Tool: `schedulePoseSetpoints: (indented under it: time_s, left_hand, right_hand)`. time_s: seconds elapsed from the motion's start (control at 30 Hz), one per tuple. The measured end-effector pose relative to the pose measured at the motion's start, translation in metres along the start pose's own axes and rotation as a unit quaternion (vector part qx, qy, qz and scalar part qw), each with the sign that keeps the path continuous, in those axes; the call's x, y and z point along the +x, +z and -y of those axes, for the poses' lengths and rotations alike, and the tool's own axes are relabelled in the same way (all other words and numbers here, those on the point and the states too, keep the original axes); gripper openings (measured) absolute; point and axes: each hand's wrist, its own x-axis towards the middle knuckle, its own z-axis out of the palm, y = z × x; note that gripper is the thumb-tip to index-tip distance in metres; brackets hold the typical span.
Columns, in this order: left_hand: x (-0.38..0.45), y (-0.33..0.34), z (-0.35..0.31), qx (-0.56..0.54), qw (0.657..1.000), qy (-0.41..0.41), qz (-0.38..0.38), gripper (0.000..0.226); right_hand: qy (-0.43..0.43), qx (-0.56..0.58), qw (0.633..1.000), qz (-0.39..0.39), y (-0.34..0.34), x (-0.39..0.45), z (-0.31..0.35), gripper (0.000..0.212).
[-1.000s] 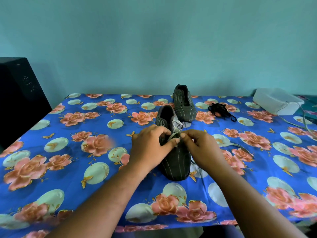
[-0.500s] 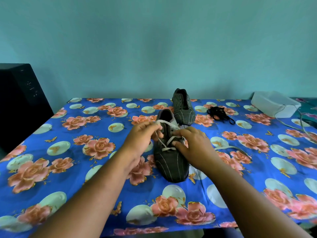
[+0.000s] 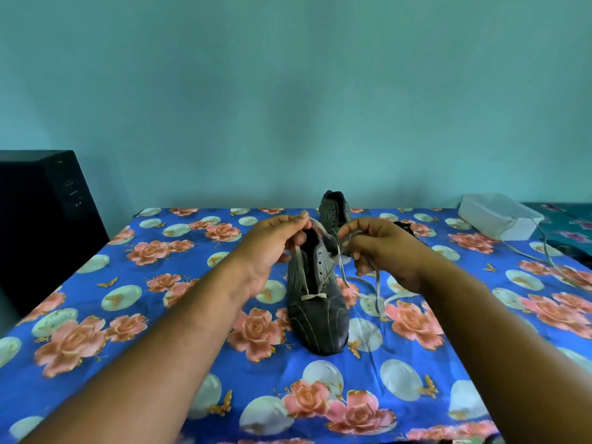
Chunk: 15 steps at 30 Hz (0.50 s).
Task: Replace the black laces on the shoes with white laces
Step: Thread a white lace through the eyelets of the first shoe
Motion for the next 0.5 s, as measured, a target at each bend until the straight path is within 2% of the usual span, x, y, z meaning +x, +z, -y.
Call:
schedulePoseSetpoints:
  time_s: [0.13,0.27,0.5]
  left_hand:
    - [0.000,0.005,-0.028,-0.022,1.000,0.000,0.019,0.019]
    - [0.007,0.007,-0.056,-0.061,0.998,0.017,0.002,0.021]
    - [0.014,0.008,-0.107,-0.010,0.994,0.103,-0.039,0.024]
  right_hand:
    - [-0.017,0.113,0.993,-0.035,-0.008,0.001,0.039,0.016]
    - [-0.046,0.169,0.984,-0.041,-0.012,0.002,0.074,0.013]
    - [-0.118,0.239,0.962,-0.062,-0.011,0.014,0.113,0.024]
